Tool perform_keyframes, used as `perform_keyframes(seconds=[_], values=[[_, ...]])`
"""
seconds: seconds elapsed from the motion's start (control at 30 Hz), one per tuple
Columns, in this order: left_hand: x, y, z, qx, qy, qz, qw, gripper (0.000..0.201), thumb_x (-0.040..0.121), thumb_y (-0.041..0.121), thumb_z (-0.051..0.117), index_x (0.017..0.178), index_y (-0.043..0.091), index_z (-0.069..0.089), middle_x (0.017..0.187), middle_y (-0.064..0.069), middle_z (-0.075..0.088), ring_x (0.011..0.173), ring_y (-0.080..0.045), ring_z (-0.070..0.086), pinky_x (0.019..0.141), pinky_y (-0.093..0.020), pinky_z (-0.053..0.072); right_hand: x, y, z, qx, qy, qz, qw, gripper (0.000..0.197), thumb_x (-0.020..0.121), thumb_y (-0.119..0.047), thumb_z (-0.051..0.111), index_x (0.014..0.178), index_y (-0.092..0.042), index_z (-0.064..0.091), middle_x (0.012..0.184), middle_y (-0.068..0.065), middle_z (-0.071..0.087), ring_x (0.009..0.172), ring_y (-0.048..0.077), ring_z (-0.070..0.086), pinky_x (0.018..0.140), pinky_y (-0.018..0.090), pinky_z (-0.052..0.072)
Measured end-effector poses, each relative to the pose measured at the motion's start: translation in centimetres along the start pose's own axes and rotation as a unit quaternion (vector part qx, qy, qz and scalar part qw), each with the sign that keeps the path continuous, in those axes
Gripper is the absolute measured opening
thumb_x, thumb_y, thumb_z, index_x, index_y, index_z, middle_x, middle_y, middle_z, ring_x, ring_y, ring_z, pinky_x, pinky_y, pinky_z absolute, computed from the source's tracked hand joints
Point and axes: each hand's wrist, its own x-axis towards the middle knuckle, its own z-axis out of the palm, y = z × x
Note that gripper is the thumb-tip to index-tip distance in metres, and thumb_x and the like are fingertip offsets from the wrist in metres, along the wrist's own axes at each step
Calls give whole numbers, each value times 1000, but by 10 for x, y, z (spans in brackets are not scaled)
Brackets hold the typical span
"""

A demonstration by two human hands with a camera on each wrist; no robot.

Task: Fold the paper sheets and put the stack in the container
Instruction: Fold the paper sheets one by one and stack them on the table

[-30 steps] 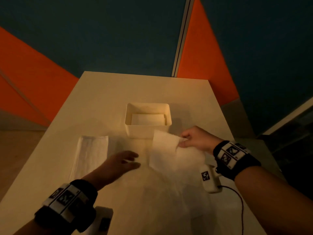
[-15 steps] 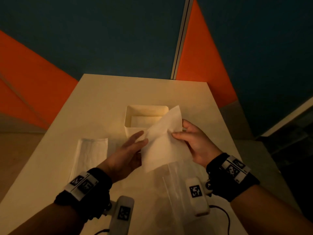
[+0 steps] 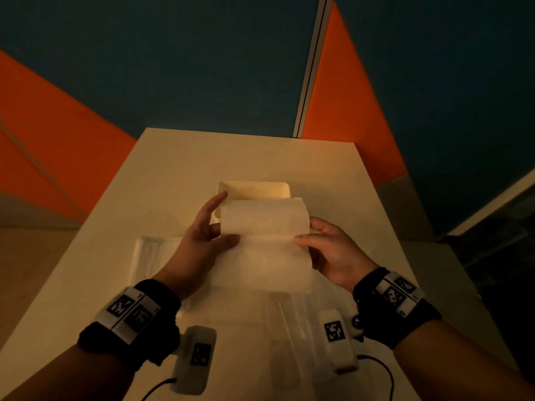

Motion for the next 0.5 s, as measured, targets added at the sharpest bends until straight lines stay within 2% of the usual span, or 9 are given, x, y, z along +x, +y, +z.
perform_keyframes(seconds=[0.1,0.2,0.23,0.3,0.37,0.43,0.5], values=[[0,1,-1,-13,-6,-1,1000,63,86,-7,51,126,42,45,97,-6,72,86,-27,67,76,-44,56,0,3,0,14,14,4,1000,24,87,5,54,95,-12,69,84,6,72,75,18,68,62,29,57],[1,-1,-2,-47,-8,-1,999,60,85,-7,49,127,36,49,98,-11,69,86,-29,65,74,-40,57,0,4,-1,28,19,0,999,21,90,1,53,98,-10,70,85,5,73,77,18,69,61,29,57],[1,-2,-3,-57,-7,-1,998,59,85,-9,47,124,36,50,95,-10,69,83,-28,64,72,-38,56,-1,3,-1,30,16,0,999,21,91,1,52,93,-9,70,83,4,72,76,19,68,59,29,56],[2,-4,-5,-59,-6,3,998,60,88,-13,39,120,36,51,84,-6,67,73,-24,60,63,-33,52,-4,3,-2,30,6,-4,1000,35,93,0,47,71,-12,72,76,1,70,70,18,65,54,25,53],[1,-6,-7,-61,-7,5,998,61,90,-16,33,120,34,51,79,-4,66,70,-27,54,57,-31,49,-8,2,-3,42,-14,-2,999,45,93,-5,40,63,-15,72,75,1,69,68,17,64,55,25,51],[0,-7,-7,-61,-5,9,998,61,89,-17,32,119,32,52,80,-5,65,76,-31,49,61,-34,47,-10,2,-4,77,-28,17,997,40,91,-18,36,76,-15,73,82,3,68,72,19,61,60,29,48],[-2,-7,-6,-60,-5,10,998,57,89,-17,33,118,28,53,81,-5,65,82,-31,51,66,-35,52,-10,3,-3,92,-32,40,994,33,87,-30,43,100,-15,68,90,7,65,77,22,58,65,33,44]])
